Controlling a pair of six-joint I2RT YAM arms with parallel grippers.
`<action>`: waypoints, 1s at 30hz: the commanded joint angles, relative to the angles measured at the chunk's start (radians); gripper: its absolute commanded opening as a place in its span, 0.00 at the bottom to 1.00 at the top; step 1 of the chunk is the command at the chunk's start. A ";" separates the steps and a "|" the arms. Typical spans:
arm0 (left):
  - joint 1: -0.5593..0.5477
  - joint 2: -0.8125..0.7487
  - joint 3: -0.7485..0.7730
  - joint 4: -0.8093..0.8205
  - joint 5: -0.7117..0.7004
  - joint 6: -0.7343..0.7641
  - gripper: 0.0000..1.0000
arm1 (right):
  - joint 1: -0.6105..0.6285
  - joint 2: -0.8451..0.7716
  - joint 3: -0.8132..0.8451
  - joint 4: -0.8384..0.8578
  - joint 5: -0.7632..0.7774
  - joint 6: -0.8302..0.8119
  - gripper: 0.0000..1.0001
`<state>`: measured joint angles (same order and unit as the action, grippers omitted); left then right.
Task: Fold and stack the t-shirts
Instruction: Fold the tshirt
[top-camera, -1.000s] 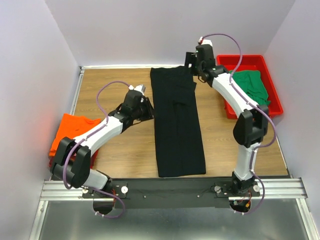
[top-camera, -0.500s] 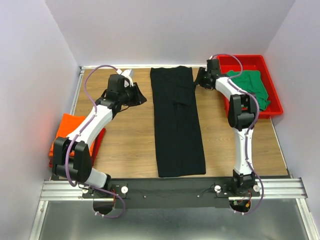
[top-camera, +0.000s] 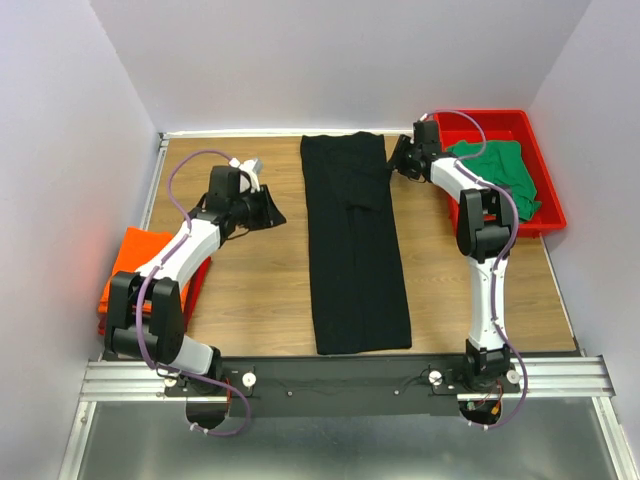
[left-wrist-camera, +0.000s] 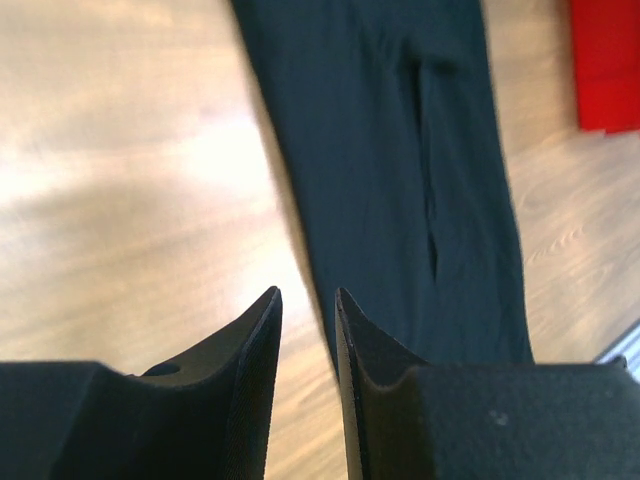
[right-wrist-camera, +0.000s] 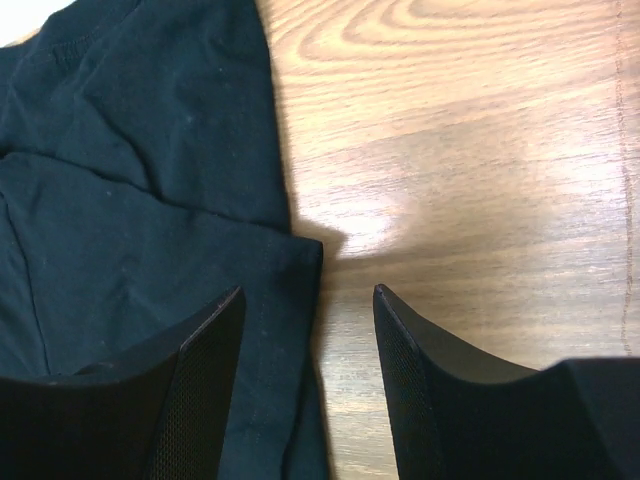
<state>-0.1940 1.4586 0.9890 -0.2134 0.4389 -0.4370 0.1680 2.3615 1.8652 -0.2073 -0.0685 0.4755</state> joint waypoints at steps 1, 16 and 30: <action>0.001 -0.009 -0.036 0.046 0.069 -0.029 0.36 | -0.007 -0.030 0.021 0.020 0.016 -0.008 0.61; 0.001 -0.037 -0.064 0.039 0.041 -0.002 0.36 | -0.007 0.087 0.104 0.022 -0.010 0.051 0.43; 0.004 -0.037 -0.078 0.048 0.054 -0.006 0.35 | -0.009 0.101 0.094 0.022 -0.020 0.057 0.43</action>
<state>-0.1936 1.4475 0.9268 -0.1802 0.4759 -0.4530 0.1680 2.4298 1.9461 -0.1875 -0.0917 0.5190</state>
